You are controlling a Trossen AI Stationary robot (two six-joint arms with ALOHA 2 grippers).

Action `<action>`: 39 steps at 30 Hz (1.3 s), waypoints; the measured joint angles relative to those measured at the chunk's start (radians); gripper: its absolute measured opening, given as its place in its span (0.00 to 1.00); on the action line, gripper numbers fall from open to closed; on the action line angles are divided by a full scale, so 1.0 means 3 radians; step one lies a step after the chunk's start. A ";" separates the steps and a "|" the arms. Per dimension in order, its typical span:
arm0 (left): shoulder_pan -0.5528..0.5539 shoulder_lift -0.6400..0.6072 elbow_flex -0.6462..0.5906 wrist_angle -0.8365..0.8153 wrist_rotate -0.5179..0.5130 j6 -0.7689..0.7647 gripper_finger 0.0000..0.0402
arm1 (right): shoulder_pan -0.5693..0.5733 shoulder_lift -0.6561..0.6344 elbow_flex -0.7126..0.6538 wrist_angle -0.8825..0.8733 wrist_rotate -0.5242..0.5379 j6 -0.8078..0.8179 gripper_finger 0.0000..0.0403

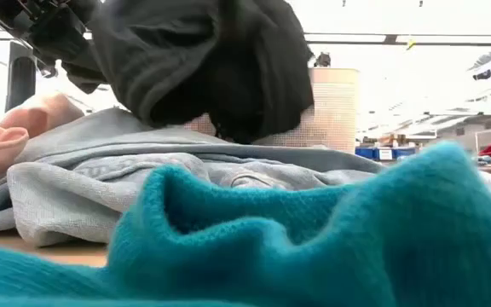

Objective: Sort clothes
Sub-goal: Put the blue jacket into the white laundry bin

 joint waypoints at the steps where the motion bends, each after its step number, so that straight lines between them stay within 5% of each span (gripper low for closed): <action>1: 0.0000 0.0000 0.0000 0.0001 0.0000 0.0026 0.39 | -0.0045 -0.0043 -0.0001 0.0018 0.0000 -0.0003 0.01; 11: 0.0000 0.0000 -0.0001 0.0078 0.0001 0.0170 0.39 | -0.0553 -0.0365 -0.0001 0.0483 -0.0014 -0.0092 0.01; 27: 0.0000 0.0000 -0.0001 0.0067 -0.0102 0.0171 0.39 | -0.1317 -0.0500 -0.0001 0.2173 -0.0428 -0.0320 0.01; 39: 0.0001 0.0001 -0.0002 0.0147 -0.0216 0.0261 0.39 | -0.1424 -0.0492 -0.0172 0.1184 -0.0665 -0.0056 0.01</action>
